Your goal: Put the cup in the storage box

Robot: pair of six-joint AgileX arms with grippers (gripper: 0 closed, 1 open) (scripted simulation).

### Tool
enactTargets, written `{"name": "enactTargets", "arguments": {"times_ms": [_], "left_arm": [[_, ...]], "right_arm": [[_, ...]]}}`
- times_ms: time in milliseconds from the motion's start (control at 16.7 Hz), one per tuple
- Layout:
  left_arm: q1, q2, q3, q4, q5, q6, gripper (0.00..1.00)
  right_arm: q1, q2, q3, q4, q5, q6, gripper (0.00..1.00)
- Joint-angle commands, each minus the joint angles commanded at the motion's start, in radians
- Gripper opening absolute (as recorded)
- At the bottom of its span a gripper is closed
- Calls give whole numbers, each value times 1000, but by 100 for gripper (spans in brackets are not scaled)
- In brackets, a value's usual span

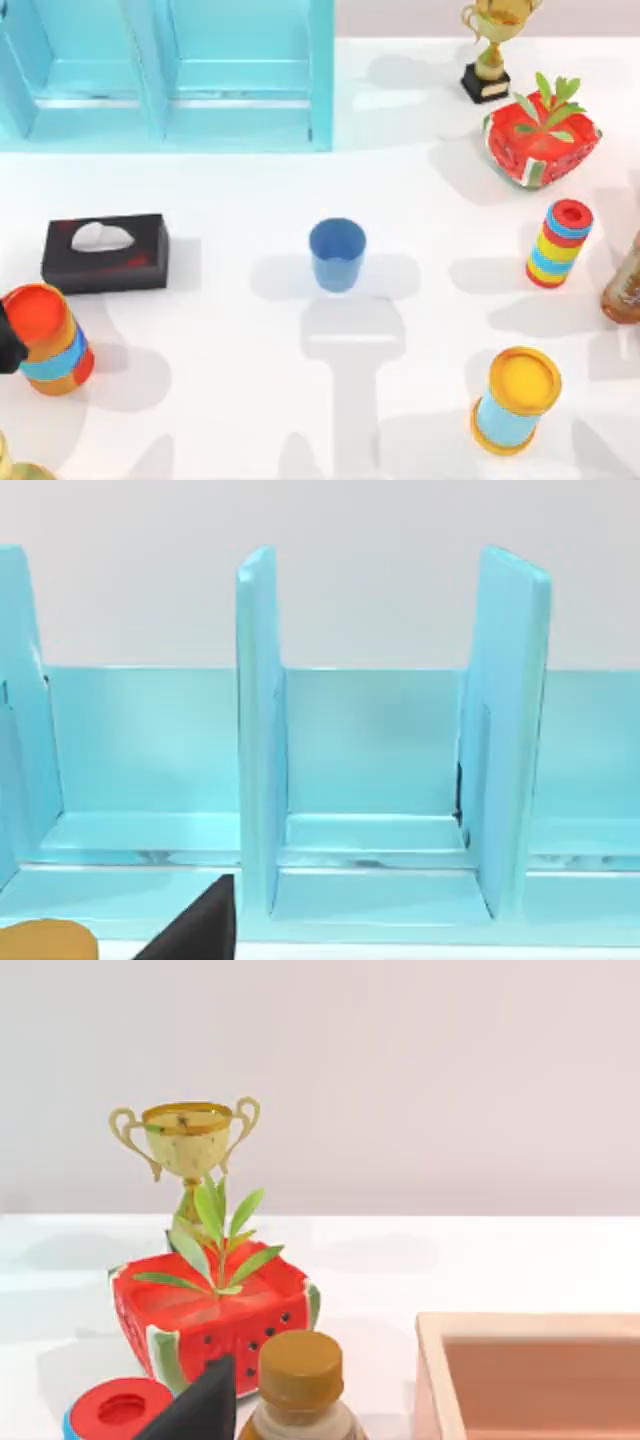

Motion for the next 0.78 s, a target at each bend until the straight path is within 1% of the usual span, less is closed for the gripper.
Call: {"name": "enactTargets", "arguments": {"times_ms": [180, 360, 540, 780], "left_arm": [[0, 0, 0, 0, 0, 0, 100], [0, 0, 0, 0, 0, 0, 100], [0, 0, 0, 0, 0, 0, 100], [0, 0, 0, 0, 0, 0, 100]], "right_arm": [[3, 8, 9, -5, 0, 3, 100], [29, 86, 88, -51, 5, 29, 100], [81, 244, 245, -144, 14, 81, 100], [181, 544, 543, -321, 30, 180, 100]]}}
